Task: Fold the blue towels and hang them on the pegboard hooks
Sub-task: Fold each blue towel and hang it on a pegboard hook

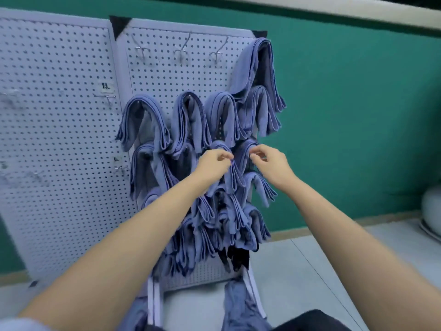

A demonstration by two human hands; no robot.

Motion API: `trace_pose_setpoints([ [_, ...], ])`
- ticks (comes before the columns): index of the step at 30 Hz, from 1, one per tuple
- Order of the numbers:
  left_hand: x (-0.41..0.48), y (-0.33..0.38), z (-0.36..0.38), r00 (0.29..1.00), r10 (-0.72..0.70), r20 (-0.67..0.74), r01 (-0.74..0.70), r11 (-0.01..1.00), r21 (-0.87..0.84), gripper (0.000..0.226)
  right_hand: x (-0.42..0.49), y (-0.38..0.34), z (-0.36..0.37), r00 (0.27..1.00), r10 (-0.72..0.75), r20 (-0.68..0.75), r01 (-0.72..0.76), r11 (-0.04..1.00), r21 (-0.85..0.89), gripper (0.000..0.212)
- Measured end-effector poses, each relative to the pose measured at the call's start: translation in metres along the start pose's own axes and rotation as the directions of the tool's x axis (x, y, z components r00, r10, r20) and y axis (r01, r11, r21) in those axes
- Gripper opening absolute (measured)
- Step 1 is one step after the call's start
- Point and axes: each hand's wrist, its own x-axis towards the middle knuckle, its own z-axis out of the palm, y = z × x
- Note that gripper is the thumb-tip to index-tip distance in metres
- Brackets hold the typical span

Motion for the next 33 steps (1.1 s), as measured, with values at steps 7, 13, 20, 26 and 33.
trace_pose_setpoints([
  [7,-0.066,-0.125,0.011,0.967,-0.229,0.115,0.216,0.969,0.117,0.021,-0.087,0.041,0.094,0.945,0.149,0.292,-0.144,0.989,-0.04,0.025],
  [13,-0.108,-0.229,0.03,0.893,-0.426,0.146,0.411,0.904,0.12,0.021,-0.149,0.095,0.181,0.851,0.311,0.422,-0.302,0.949,-0.091,0.024],
  [20,-0.137,-0.344,0.086,0.729,-0.644,0.231,0.636,0.763,0.116,0.02,-0.217,0.181,0.248,0.661,0.493,0.566,-0.432,0.866,-0.251,0.018],
  [26,-0.14,-0.417,0.147,0.57,-0.771,0.284,0.778,0.618,0.115,0.019,-0.248,0.26,0.276,0.568,0.592,0.572,-0.454,0.805,-0.383,0.027],
  [33,-0.134,-0.486,0.224,0.47,-0.825,0.314,0.833,0.532,0.15,0.017,-0.251,0.331,0.325,0.502,0.672,0.544,-0.429,0.74,-0.518,0.032],
])
